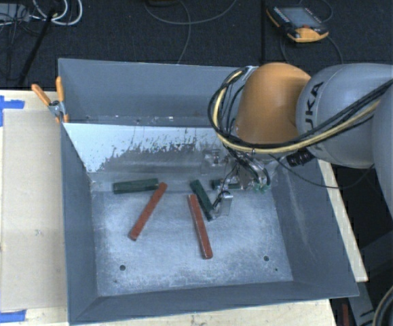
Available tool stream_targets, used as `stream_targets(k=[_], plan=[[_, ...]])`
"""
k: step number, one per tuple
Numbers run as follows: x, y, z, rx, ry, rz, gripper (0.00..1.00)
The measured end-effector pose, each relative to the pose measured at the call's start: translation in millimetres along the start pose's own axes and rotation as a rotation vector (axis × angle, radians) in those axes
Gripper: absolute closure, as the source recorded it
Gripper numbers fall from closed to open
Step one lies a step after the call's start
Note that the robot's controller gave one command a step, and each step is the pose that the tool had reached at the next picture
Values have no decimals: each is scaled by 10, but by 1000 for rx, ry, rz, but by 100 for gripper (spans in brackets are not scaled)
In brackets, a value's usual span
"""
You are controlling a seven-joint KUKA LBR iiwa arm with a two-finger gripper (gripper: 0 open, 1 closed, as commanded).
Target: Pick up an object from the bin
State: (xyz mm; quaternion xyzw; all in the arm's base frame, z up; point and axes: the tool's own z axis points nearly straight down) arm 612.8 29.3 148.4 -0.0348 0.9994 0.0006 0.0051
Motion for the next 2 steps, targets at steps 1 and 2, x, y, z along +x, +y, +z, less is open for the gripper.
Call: stream_targets(k=[1, 2], plan=[[82, 406, 789, -3, 15, -579, 0], [546, -314, 719, -9, 12, -1365, 0]])
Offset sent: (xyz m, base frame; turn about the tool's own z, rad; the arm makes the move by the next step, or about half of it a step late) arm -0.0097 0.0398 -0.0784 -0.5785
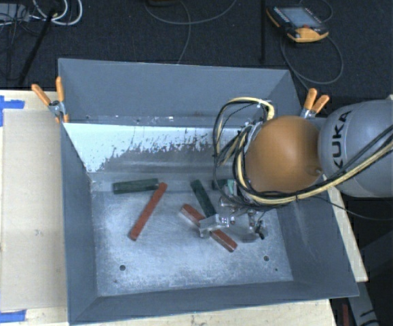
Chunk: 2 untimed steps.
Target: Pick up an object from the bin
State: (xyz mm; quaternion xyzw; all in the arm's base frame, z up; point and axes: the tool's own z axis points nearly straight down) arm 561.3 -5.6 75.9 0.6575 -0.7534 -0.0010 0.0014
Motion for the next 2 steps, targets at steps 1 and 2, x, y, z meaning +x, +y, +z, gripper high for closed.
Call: stream_targets(k=[1, 2], plan=[[-8, -1, -1, 0, -3, 4, 100], [41, -500, -649, 7, -3, -329, 100]])
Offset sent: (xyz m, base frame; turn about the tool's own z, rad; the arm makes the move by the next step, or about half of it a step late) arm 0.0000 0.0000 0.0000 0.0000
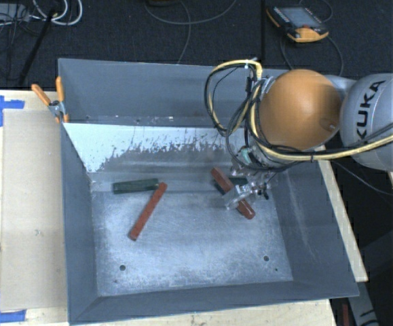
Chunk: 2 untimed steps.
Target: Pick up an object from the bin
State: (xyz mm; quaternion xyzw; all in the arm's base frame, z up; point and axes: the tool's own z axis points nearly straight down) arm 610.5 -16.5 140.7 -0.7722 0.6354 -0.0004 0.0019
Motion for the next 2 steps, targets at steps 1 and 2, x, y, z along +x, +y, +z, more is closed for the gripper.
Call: stream_targets(k=[1, 2], plan=[[-20, -39, -1379, 4, 1, 13, 100], [-446, 78, -655, -11, -4, -149, 100]])
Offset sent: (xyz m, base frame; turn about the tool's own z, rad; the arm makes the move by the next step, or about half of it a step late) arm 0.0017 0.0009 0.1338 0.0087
